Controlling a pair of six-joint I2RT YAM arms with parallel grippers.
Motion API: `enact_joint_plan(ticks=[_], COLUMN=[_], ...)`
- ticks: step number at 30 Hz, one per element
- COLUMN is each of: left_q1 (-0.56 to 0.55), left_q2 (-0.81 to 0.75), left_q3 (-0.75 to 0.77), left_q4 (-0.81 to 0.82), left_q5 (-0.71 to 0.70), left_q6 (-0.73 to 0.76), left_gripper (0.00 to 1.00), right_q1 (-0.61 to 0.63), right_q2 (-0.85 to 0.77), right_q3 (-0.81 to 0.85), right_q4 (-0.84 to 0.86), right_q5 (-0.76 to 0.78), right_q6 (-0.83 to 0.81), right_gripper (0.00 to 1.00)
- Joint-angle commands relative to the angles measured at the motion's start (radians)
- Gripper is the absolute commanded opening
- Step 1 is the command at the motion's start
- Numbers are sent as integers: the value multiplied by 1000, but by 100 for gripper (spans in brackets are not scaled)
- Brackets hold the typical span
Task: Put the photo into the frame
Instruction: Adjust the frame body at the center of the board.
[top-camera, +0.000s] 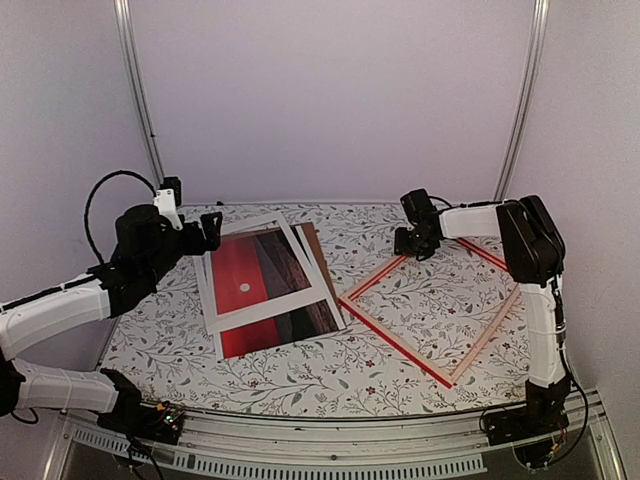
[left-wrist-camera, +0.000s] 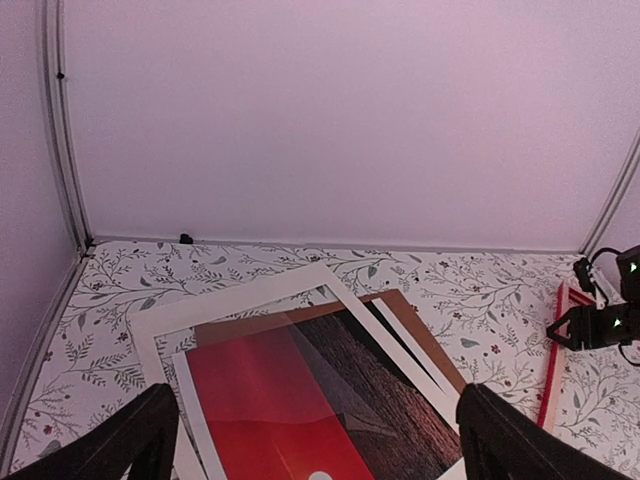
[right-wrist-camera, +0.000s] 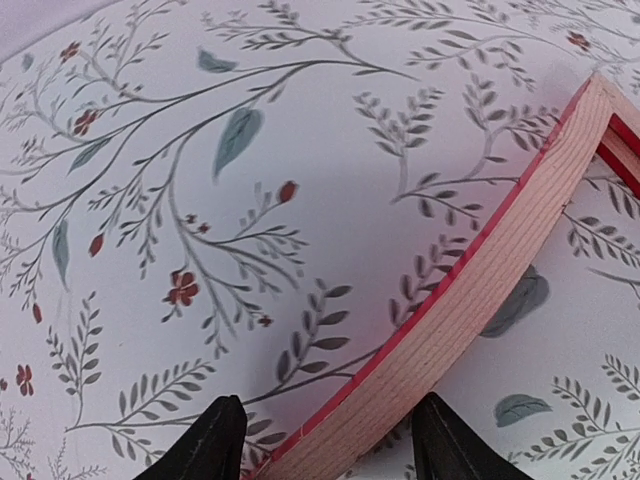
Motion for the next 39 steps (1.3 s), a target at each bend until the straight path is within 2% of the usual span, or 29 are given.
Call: enact_joint_plan(ticks=[1,7,11,16,22,29,39], left_q1=[-18,-21,-23,-25,-27,-30,-36], left_q2=[-25,-40,-46,-55,-51,-44,-55], left_q3=[-8,-11,-11,-19,-22,-27,-31], left_q4=[-7,-18,-25,-26,-21,-23,-32], left_q5=[-24,-32,-34,-42,-41,-37,-45], left_q6=[16,16,14,16,14,-1,4], left_gripper=[100,100,100,100,100,100,100], right_q1=[35,34,33,41,92,162,188], right_q2=[70,98,88,40,-22,-49,-177], right_q3=[74,134,145,76,3,-20,-173], right_q4=[-65,-143,-183,-169,-144,-111,-106], right_q5=[-111,-103,-157,-296,-333,-320,-183], right_q6=[-153,-289,-342,-346,-353,-239,-113], right_gripper=[55,48,45,40,40,45,72])
